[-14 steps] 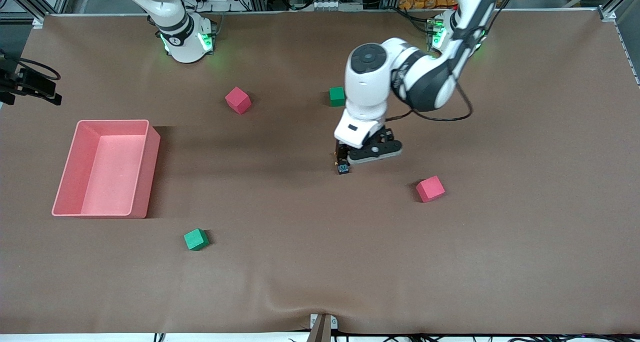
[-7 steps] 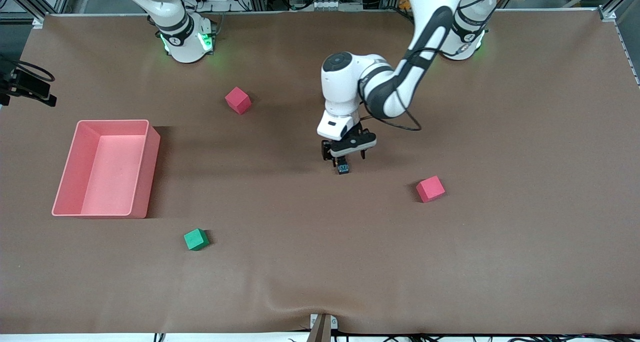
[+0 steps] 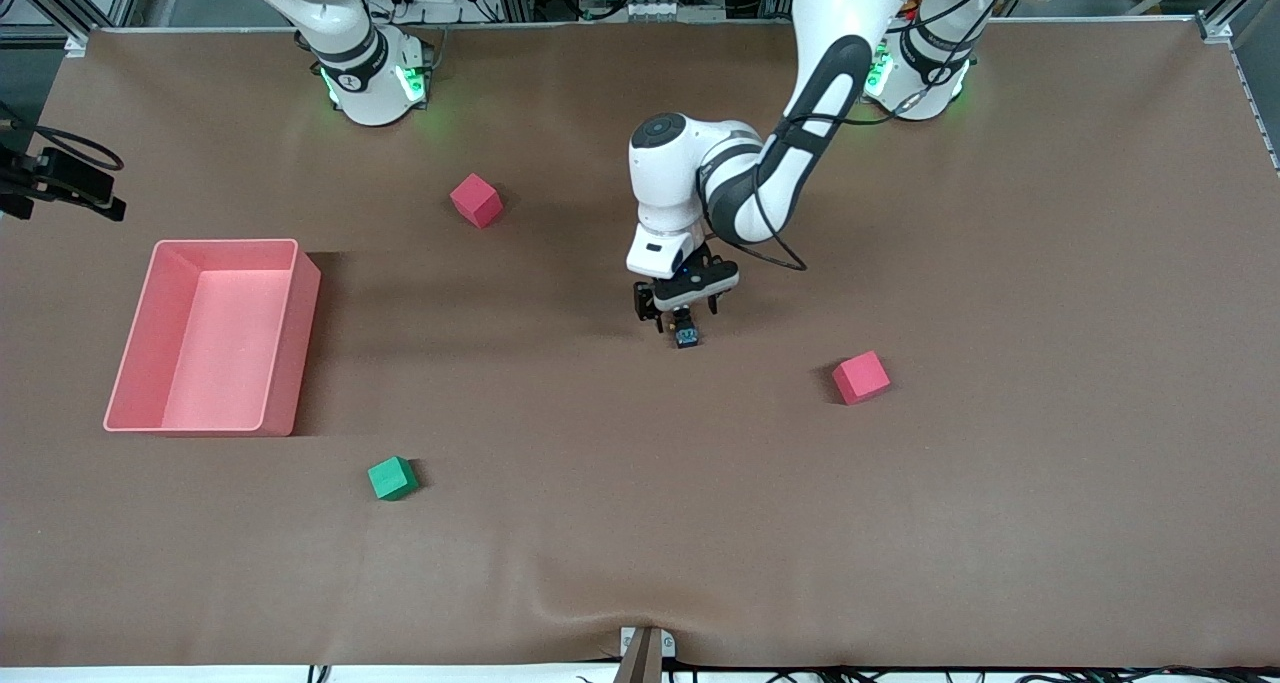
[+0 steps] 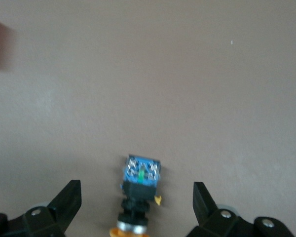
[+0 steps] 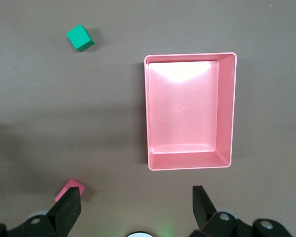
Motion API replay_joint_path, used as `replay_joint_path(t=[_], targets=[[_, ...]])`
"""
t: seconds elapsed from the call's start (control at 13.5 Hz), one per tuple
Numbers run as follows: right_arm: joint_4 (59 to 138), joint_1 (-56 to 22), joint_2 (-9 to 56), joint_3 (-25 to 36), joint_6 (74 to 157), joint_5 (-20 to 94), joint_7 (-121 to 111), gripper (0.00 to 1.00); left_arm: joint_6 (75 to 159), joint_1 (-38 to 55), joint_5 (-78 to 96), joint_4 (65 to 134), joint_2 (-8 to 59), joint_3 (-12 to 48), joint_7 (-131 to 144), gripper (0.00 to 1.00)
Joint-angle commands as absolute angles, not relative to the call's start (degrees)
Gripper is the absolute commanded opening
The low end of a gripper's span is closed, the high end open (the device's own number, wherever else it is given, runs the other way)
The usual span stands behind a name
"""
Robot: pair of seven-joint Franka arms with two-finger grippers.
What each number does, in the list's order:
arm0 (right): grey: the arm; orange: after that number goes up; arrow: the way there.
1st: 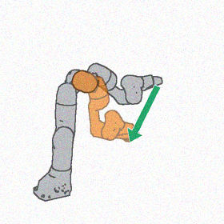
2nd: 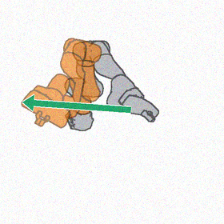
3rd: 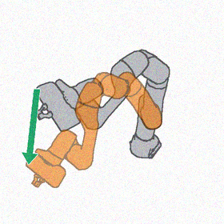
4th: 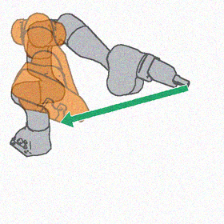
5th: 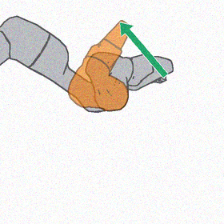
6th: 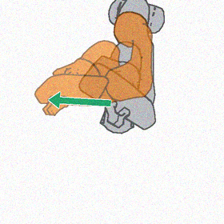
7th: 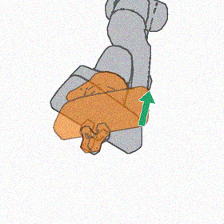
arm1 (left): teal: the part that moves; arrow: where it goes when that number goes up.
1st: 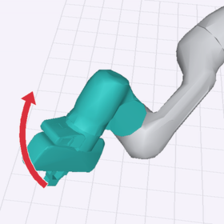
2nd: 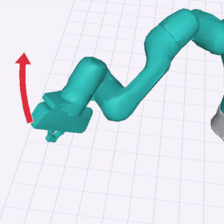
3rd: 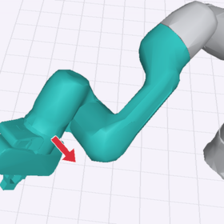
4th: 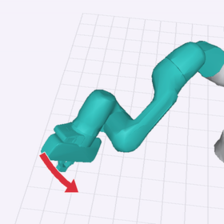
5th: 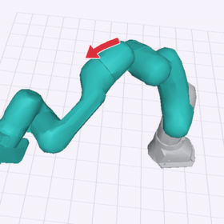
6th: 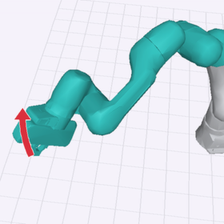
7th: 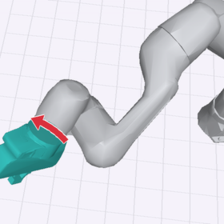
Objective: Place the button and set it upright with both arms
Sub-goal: 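Lower the left gripper over the switch and close on its body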
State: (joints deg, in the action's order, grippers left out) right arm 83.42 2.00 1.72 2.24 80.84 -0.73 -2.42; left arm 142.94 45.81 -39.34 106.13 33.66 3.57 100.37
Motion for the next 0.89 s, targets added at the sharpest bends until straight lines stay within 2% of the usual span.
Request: replay_joint_path(t=[0.0, 0.81], targets=[[83.1, 4.4, 1.3, 2.3, 80.9, 1.4, -1.6, 1.00, 143.9, 46.8, -41.2, 104.9, 35.9, 3.1, 102.7, 1.00], [82.9, 6.0, 1.2, 2.4, 79.9, 2.8, -1.6, 1.00, 143.8, 47.8, -41.3, 105.6, 36.7, 3.1, 106.3, 0.90]])
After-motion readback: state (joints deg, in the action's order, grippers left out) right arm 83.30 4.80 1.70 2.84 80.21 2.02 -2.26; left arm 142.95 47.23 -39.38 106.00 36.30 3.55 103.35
